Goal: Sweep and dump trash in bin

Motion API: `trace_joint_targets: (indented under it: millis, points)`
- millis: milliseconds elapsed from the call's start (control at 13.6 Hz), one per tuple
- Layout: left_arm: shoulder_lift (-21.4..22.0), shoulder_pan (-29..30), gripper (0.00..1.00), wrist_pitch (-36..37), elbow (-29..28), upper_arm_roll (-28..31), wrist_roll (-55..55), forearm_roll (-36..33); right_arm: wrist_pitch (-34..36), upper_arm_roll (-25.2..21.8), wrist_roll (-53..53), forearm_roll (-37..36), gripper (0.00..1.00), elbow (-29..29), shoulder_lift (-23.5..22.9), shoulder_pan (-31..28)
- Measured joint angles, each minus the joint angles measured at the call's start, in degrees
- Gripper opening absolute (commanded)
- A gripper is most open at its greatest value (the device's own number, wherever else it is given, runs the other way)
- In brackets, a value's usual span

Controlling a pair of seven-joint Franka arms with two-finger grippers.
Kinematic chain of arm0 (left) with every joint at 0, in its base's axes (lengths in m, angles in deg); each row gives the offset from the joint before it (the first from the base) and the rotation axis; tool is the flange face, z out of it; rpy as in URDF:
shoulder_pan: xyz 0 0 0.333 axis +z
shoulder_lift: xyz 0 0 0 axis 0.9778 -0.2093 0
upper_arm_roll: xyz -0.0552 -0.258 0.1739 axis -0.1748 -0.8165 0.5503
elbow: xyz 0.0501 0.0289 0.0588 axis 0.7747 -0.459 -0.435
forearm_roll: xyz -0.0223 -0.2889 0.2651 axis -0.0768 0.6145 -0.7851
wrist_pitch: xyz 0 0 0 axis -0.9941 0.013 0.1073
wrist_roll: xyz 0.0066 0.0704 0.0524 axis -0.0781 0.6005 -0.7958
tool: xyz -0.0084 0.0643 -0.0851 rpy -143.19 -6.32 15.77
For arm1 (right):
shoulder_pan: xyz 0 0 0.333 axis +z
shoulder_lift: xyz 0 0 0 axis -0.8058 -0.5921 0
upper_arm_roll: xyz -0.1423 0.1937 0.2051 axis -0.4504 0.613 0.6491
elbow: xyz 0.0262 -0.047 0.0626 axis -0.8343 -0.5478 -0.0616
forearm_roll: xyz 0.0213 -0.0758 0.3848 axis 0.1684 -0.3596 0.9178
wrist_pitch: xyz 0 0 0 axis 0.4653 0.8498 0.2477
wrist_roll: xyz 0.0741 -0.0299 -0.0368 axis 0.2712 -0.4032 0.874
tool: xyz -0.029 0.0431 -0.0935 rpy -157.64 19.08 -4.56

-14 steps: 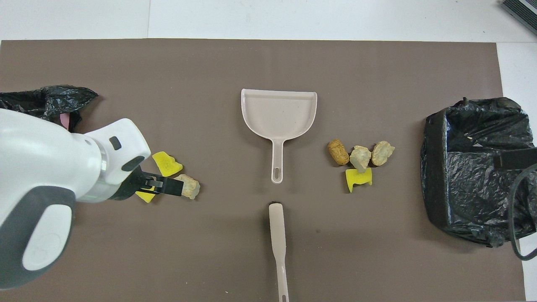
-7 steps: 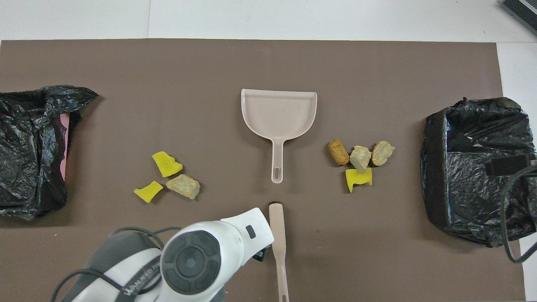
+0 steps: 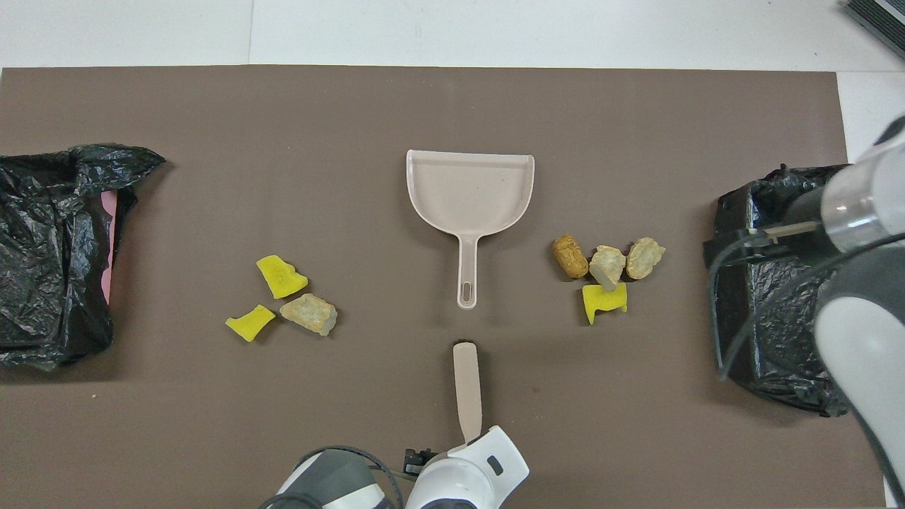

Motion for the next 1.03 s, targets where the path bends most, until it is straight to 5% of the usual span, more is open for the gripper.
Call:
trace_joint_targets:
  millis: [221,369,516,590,1032]
  points:
    - [-3.3,-3.7,0.98,-2.7,0.0,0.0,-7.7,-3.8,-1.9,0.2,-6.7,2.9,1.00,2.6,-7.7,2.8]
    - [-5.1,-4.3,0.62,-4.4,0.3,0.0,-11.0,-5.5,-4.9,0.2,-11.2,3.3,1.00,4.0,-11.3,4.5]
    - [-5.6,-4.3,0.15,-4.4,0.4,0.3,-11.4,-5.7,-8.1,1.0,-15.0,4.3,1.00,4.7,-13.5,4.9]
    - [-5.6,-4.3,0.00,-4.4,0.4,0.4,-11.4,-5.8,-9.0,1.7,-15.8,4.7,1.00,4.9,-14.0,4.9]
    - [-5.5,-1.3,0.00,3.4,4.1,1.4,-12.0,-9.1,-16.1,6.6,-19.5,5.1,1.00,5.1,-18.2,6.6]
